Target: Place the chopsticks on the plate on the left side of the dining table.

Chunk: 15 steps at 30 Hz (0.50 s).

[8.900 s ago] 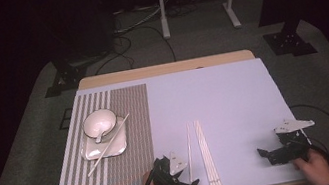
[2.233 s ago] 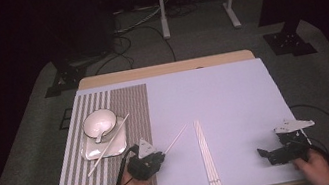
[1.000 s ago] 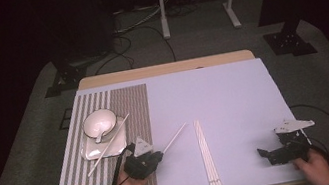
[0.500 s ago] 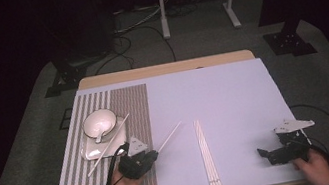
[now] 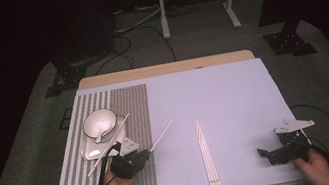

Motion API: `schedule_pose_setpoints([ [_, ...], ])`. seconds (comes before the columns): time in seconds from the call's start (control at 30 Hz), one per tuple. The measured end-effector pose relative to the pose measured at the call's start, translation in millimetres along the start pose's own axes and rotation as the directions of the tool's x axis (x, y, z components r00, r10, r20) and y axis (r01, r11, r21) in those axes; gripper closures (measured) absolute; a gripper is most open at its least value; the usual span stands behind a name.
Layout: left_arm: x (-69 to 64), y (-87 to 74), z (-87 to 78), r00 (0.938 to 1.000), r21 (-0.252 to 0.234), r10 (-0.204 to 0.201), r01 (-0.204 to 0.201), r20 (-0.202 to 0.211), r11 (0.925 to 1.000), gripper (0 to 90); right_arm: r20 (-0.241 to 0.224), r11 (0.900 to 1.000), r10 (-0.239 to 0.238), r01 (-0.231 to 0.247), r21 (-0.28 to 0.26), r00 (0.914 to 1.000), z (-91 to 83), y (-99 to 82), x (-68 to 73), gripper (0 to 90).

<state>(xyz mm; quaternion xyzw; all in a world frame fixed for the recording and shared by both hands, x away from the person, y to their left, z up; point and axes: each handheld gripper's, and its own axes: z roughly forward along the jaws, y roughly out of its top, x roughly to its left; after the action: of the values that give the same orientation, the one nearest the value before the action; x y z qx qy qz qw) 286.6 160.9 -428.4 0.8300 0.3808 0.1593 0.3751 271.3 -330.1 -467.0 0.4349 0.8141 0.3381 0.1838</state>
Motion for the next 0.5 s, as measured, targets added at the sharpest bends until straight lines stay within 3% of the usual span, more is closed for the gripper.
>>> schedule_pose_setpoints([
  [0.5, 21.0, -6.0, -10.1, 0.9984, 0.017, -0.036, 0.037, -0.043, 0.9992, 84.2, 0.000, 1.0000, 0.000, 0.000, 0.000, 1.0000, 0.0, 0.0, 0.0, 0.0],
])
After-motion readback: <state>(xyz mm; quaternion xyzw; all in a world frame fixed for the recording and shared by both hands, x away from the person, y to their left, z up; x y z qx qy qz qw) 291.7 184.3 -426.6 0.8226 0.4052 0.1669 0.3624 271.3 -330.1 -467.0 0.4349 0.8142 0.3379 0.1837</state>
